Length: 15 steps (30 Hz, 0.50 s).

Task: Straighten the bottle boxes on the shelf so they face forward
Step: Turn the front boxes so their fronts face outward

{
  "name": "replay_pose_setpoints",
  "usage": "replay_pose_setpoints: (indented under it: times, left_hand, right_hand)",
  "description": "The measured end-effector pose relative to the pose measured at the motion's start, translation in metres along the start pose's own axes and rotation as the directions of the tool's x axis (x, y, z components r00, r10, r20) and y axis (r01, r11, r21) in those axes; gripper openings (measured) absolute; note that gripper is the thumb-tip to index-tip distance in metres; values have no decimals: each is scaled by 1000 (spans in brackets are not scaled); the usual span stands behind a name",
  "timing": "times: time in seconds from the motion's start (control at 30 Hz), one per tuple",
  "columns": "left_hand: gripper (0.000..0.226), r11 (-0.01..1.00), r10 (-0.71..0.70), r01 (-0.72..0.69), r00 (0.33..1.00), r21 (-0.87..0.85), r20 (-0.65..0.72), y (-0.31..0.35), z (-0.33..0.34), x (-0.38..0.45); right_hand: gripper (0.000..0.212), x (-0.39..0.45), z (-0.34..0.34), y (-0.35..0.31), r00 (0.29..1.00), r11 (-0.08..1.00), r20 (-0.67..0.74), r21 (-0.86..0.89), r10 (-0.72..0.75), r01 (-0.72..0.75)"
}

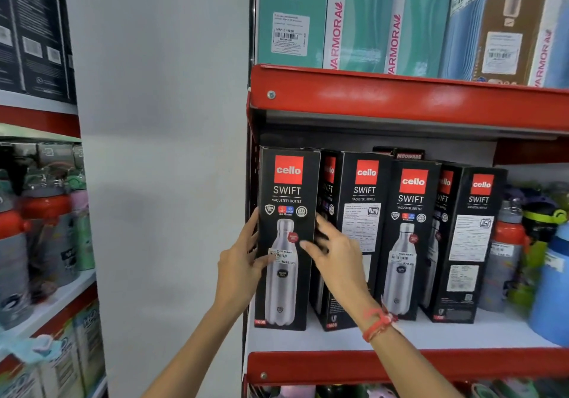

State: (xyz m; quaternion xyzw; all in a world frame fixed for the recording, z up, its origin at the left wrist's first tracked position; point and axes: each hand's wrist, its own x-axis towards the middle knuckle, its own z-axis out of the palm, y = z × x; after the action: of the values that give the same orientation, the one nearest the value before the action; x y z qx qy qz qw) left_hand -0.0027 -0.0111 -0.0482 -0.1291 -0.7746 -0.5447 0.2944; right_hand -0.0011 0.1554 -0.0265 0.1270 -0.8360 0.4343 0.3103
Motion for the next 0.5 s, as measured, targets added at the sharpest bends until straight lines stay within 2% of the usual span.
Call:
replay_pose_setpoints:
  times: [0.03, 0.1, 0.17, 0.23, 0.3, 0.4, 0.5]
  left_hand:
    - [84, 1000, -8, 8, 1000, 2, 3, -1, 0, -1]
    - [79, 999, -33, 32, 999, 16, 3, -2, 0, -2]
    - [76, 997, -56, 57, 998, 44, -34, -4, 1, -5]
    - [73, 995, -47, 57, 992, 82, -115, -3, 2, -8]
    - [67, 992, 13, 13, 979, 128, -202, 2, 4, -12]
    - [55, 978, 150, -103, 951, 183, -269, 17, 11, -17]
    - [48, 971, 211, -180, 954, 154, -213, 31, 19, -17]
  right_hand:
    - [47, -1, -4, 0, 990, 999, -133, -19, -37, 34]
    - [36, -4, -12, 3, 906, 991, -407, -111, -118, 80]
    - [57, -3, -17, 11, 847, 978, -525, -206, -86, -29]
    - [96, 0, -21, 20, 880, 946, -473, -266, 39, -185]
    - [124, 1, -24, 24, 928, 930, -326, -248, 183, -270]
    - [132, 2, -29, 29, 940, 953, -269, -159, 209, -258]
    - [130, -3, -42, 30, 952, 972, -234, -84, 197, -221]
